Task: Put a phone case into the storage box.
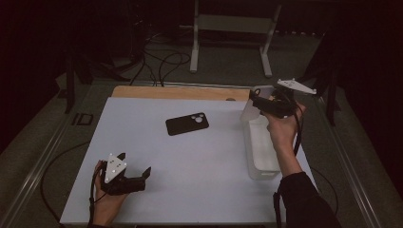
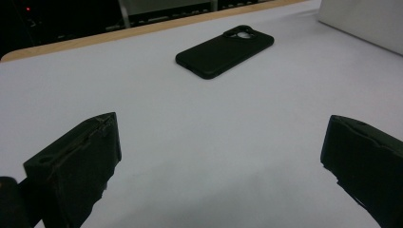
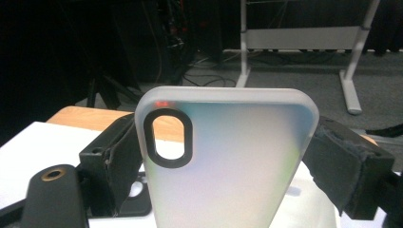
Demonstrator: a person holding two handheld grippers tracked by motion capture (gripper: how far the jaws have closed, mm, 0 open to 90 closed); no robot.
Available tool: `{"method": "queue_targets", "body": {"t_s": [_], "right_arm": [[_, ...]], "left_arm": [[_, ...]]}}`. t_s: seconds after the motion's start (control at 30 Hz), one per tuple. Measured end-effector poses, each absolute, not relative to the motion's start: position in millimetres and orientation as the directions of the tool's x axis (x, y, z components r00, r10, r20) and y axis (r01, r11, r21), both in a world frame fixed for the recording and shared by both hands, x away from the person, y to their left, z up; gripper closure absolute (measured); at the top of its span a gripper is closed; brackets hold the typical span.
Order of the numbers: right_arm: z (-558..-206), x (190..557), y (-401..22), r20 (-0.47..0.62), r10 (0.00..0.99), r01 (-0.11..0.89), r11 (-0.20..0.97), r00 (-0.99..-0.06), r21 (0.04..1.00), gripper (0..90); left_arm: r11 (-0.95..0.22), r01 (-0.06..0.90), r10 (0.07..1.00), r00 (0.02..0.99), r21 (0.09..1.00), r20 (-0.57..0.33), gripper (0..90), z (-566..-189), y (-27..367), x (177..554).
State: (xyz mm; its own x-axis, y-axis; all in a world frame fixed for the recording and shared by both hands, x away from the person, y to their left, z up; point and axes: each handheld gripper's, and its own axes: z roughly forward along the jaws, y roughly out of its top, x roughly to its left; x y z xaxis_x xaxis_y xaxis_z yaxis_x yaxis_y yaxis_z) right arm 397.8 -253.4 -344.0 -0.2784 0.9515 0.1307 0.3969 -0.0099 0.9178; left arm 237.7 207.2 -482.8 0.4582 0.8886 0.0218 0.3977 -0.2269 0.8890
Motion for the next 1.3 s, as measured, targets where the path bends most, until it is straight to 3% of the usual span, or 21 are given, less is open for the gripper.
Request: {"method": "queue_targets", "body": {"t_s": [1.3], "right_arm": [[-380.8, 443.8, -271.1, 0.036, 0.991, 0.491, 0.03, -0.126, 0.871, 16.8]], "left_arm": [[-0.219, 0.396, 0.889, 0.458, 0.892, 0.015, 0.0, -482.4, 208.3, 237.3]]}}
